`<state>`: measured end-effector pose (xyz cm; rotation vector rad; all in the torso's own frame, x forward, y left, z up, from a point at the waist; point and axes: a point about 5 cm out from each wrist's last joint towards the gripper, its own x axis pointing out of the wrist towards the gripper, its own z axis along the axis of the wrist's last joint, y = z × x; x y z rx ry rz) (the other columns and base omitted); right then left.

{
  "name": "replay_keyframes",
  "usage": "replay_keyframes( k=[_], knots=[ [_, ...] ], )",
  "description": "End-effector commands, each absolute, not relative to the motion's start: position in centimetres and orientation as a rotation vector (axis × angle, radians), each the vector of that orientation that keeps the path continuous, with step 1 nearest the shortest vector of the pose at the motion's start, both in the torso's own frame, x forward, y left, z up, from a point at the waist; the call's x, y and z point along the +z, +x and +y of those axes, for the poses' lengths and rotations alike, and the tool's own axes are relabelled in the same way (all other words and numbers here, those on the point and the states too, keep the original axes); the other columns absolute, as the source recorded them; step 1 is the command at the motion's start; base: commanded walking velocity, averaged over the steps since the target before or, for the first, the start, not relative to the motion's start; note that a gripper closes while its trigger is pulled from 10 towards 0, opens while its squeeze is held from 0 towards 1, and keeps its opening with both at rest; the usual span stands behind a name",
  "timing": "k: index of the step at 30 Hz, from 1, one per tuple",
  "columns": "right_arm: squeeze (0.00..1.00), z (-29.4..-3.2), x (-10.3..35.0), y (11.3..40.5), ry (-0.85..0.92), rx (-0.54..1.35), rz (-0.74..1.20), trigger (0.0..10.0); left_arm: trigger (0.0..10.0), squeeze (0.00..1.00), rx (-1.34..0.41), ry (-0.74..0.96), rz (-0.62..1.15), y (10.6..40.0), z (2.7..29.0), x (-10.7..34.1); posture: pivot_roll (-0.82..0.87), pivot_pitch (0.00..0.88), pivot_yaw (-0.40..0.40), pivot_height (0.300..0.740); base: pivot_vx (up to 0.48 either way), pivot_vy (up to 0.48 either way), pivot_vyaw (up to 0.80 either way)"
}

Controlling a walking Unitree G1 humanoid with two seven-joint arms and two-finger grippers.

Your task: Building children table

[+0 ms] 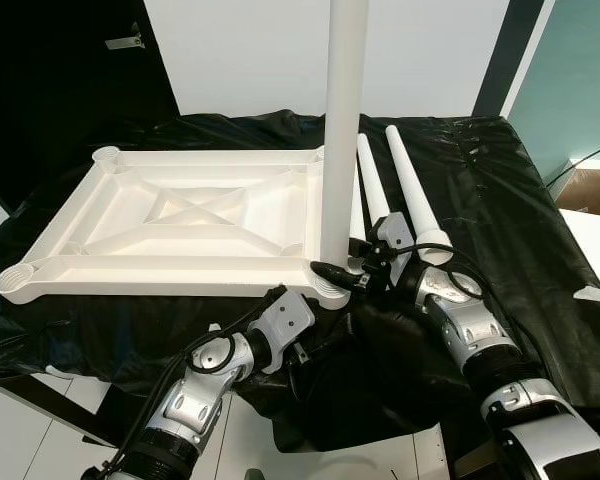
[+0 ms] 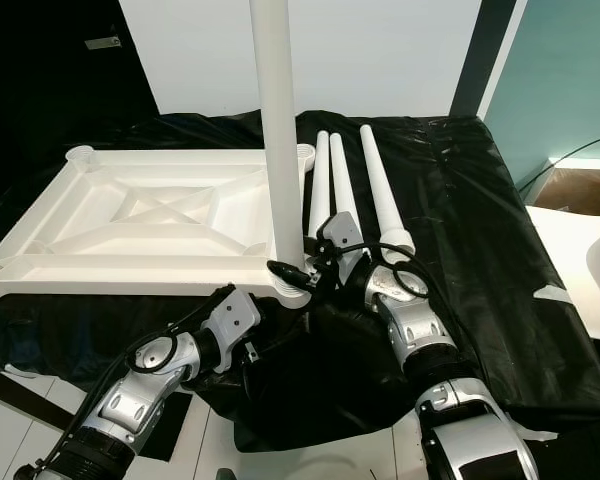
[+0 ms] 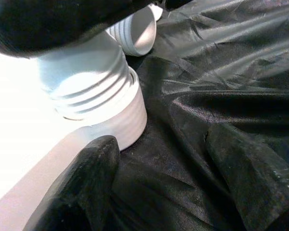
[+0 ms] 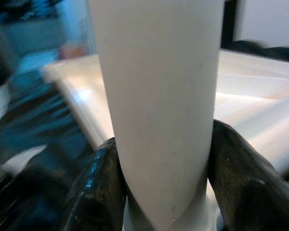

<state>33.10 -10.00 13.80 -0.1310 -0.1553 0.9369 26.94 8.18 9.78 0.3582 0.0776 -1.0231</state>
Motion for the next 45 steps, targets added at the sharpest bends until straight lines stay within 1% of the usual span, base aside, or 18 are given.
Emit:
replay_keyframes(
  k=[1, 2, 4, 8, 10, 21, 22, 24, 25, 31, 32, 34, 35, 38, 39, 40, 44, 45],
  knots=[
    [0.00, -10.2, 13.6, 33.0, -0.089, 0.764, -0.225, 0.0, 10.0, 0.00, -1.000, 0.372, 0.084, 26.9, 8.6, 9.6, 0.12, 0.000, 0.020, 0.740, 0.000, 0.000, 0.00],
    [0.00, -10.2, 13.6, 33.0, -0.089, 0.764, -0.225, 0.0, 10.0, 0.00, -1.000, 0.372, 0.084, 26.9, 8.6, 9.6, 0.12, 0.000, 0.020, 0.740, 0.000, 0.000, 0.00],
    [0.00, -11.1, 13.4, 32.6, 0.041, 0.474, -0.289, 0.0, 10.0, 0.00, -0.998, 0.372, 0.083, 26.9, 8.6, 9.6, 0.12, 0.000, 0.017, 0.740, 0.000, 0.000, 0.00],
    [0.00, -9.4, 12.2, 30.5, 0.027, 0.539, -0.284, 0.0, 10.0, 0.00, -1.001, 0.373, 0.082, 26.9, 8.6, 9.7, 0.12, 0.000, 0.025, 0.740, 0.000, 0.000, 0.00],
    [0.00, -9.0, 12.0, 30.2, 0.027, 0.558, -0.279, 0.0, 10.0, 0.00, -1.004, 0.375, 0.083, 26.9, 8.6, 9.7, 0.12, 0.000, 0.025, 0.740, 0.000, 0.000, 0.00],
    [0.00, -9.1, 11.0, 30.3, 0.019, 0.549, -0.206, 0.0, 10.0, 0.00, -0.990, 0.256, -0.019, 27.2, 9.0, 11.9, 0.12, 0.000, 0.030, 0.740, 0.000, 0.000, 0.00],
    [0.00, -9.0, 10.7, 30.1, 0.009, 0.571, -0.184, 6.3, 10.0, 0.00, -0.979, 0.254, -0.030, 27.3, 9.2, 12.1, 0.12, 0.000, 0.028, 0.740, 0.000, 0.000, 0.00],
    [0.00, -8.9, 10.5, 30.0, 0.002, 0.587, -0.170, 6.3, 10.0, 0.00, -0.973, 0.254, -0.035, 27.3, 9.4, 12.1, 0.12, 0.000, 0.028, 0.740, 0.000, 0.000, 0.00],
    [0.00, -8.8, 10.4, 29.9, -0.010, 0.603, -0.162, 10.0, 10.0, 0.00, -0.963, 0.246, -0.047, 27.4, 9.6, 12.3, 0.12, 0.000, 0.028, 0.740, 0.000, 0.000, 0.00],
    [0.00, -9.1, 10.6, 30.1, -0.044, 0.619, -0.172, 10.0, 10.0, 0.00, -0.955, 0.253, -0.050, 27.4, 9.8, 12.5, 0.12, 0.000, 0.025, 0.740, 0.000, 0.000, 0.00],
    [1.00, -9.4, 11.0, 30.4, -0.044, 0.626, -0.185, 10.0, 10.0, 0.00, -0.957, 0.268, -0.043, 27.5, 9.8, 12.3, 0.12, 0.000, 0.026, 0.740, 0.000, 0.000, 0.00],
    [1.00, -10.0, 11.9, 31.3, -0.082, 0.646, -0.197, 10.0, 10.0, 0.00, -0.966, 0.284, -0.034, 27.5, 9.6, 12.1, 0.11, 0.000, 0.029, 0.740, 0.000, 0.000, 0.00],
    [0.17, -10.2, 12.3, 31.7, -0.105, 0.670, -0.195, 10.0, 10.0, 0.00, -0.970, 0.285, -0.033, 27.5, 9.5, 12.1, 0.11, 0.000, 0.029, 0.740, 0.000, 0.000, 0.00],
    [0.17, -10.3, 12.5, 31.9, -0.122, 0.685, -0.191, 10.0, 10.0, 0.00, -0.972, 0.284, -0.033, 27.5, 9.4, 12.1, 0.11, 0.000, 0.029, 0.740, 0.000, 0.000, 0.00],
    [0.00, -10.3, 12.7, 32.1, -0.143, 0.745, -0.182, 10.0, 10.0, 0.00, -0.976, 0.284, -0.032, 27.5, 9.3, 12.1, 0.10, 0.000, 0.032, 0.740, 0.000, 0.000, 0.00],
    [0.00, -10.2, 12.9, 32.1, -0.178, 0.821, -0.178, 10.0, 10.0, 0.00, -0.982, 0.286, -0.029, 27.4, 9.2, 12.0, 0.10, 0.000, 0.032, 0.740, 0.000, 0.000, 0.00],
    [0.00, -10.2, 13.2, 32.0, -0.224, 0.929, -0.169, 10.0, 10.0, 0.00, -0.989, 0.287, -0.025, 27.4, 9.1, 11.9, 0.10, 0.000, 0.033, 0.740, 0.000, 0.000, 0.00],
    [0.00, -10.1, 13.2, 32.1, -0.245, 0.972, -0.165, 8.1, 10.0, 0.00, -0.990, 0.287, -0.025, 27.4, 9.0, 11.9, 0.10, 0.000, 0.031, 0.740, 0.000, 0.000, 0.00]
  ],
)
